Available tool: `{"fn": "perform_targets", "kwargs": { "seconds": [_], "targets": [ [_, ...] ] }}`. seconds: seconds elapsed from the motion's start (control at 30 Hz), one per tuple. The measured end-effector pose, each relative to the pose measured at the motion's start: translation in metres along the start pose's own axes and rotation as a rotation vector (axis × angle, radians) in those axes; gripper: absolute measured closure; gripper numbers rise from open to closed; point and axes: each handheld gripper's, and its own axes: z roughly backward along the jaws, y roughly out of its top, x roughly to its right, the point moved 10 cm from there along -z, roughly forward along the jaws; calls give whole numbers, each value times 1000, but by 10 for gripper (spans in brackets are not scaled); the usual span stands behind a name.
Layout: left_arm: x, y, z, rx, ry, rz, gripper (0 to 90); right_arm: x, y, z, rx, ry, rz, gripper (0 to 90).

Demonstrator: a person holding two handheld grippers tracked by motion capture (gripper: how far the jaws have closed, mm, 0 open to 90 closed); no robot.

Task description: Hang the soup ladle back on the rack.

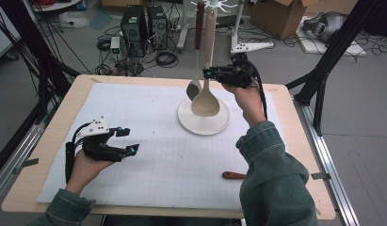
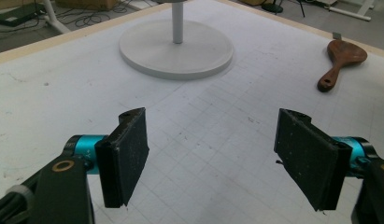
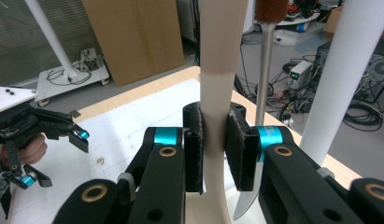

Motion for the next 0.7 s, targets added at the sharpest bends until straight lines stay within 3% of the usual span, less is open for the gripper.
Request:
{"fn": "perform_targets", "kwargs": {
  "seconds": [0.53, 0.7],
  "targets": [
    [1, 1, 1, 4, -13, 0, 264, 15, -7, -7, -18, -38, -37, 785],
    [0, 0, 1, 6, -8, 4, 264, 15, -7, -9, -14, -34, -30, 780]
  ]
}}
